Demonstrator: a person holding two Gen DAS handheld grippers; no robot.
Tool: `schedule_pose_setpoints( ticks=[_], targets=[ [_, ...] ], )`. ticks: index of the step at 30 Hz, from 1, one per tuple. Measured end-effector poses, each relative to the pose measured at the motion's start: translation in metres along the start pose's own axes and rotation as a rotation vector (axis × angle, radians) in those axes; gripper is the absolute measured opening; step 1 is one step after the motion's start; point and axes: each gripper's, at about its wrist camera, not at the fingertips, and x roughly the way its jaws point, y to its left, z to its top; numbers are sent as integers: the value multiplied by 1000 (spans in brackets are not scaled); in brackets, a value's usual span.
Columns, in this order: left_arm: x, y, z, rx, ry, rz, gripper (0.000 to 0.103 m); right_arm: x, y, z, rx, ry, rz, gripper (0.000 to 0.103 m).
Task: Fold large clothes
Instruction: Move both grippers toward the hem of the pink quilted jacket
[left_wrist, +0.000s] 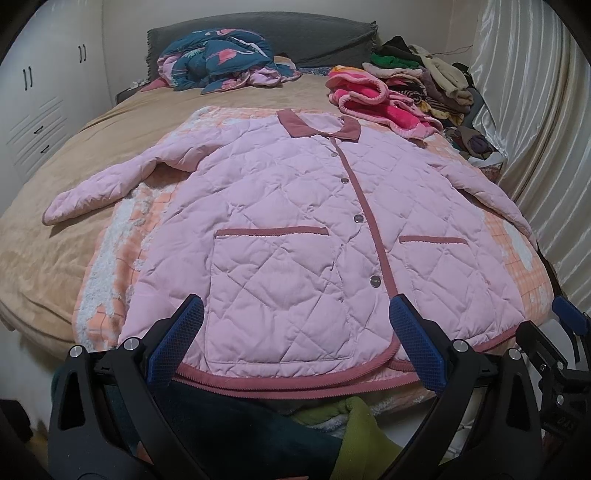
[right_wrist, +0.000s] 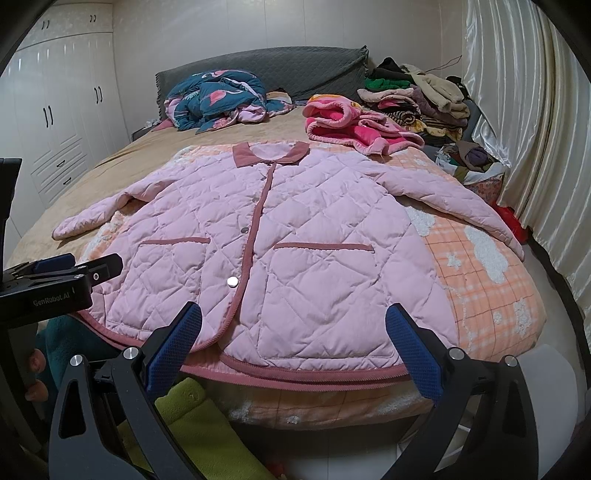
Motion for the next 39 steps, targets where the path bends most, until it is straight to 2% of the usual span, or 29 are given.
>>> schedule_pose_setpoints(
  ticks=[22,33,39],
  targets=[
    [0,-3,0,4,-1,2,94,0,0,0,-1,0,2,99],
    [14,2,5,-1,19,4,94,2,-4,4,9,8,0,99],
    [23,4,12,-4,16,7,94,20,-10,16,17,21,-11,99]
  ],
)
